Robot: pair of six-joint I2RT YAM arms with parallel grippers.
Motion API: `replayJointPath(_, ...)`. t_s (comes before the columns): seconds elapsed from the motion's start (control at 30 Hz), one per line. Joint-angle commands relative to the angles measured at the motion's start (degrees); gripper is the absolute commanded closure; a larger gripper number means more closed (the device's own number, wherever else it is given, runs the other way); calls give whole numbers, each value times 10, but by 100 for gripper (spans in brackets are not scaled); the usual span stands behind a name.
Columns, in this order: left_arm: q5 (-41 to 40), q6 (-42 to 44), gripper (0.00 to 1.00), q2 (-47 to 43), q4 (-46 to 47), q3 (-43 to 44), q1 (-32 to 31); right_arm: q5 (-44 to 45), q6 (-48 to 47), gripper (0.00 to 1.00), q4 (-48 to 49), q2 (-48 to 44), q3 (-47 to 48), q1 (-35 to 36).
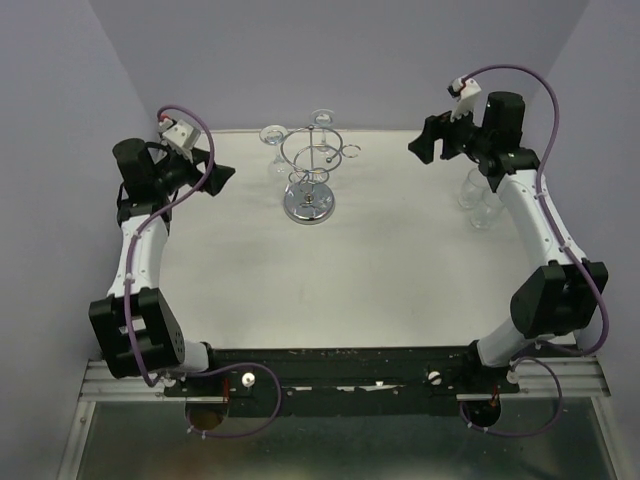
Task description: Take the wine glass off the wine glass rack
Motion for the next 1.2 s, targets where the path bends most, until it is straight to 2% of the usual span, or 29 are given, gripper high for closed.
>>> replayJointPath(0.0, 54, 19, 11, 77, -35, 79, -26, 10, 91, 9, 151, 46, 2, 0)
replayJointPath(0.17, 38, 79, 19, 134, -50, 122, -82, -10, 98, 9, 174, 42, -62, 0)
replayJointPath(0.33, 27, 77, 28, 179, -30, 152, -120, -4, 87, 9, 150, 55, -51, 0)
replayJointPath(0.53, 29, 98, 35, 227, -13, 164, -127, 24, 77, 8, 150, 83, -32, 0)
replayJointPath(0.7, 36, 105, 36, 249, 28, 164, -127, 40, 57, 8, 142, 78, -40, 0)
replayJointPath(0.87, 58, 57, 31, 284, 99, 170, -131, 74, 51, 7, 149, 63, -75, 0)
replayJointPath(1.03, 72, 44, 24, 310, 132, 180, -133, 70, 45, 6, 118, 62, -79, 0)
replayJointPath(1.17, 69, 54, 23, 325, 161, 176, -132, 59, 41, 6, 98, 68, -67, 0)
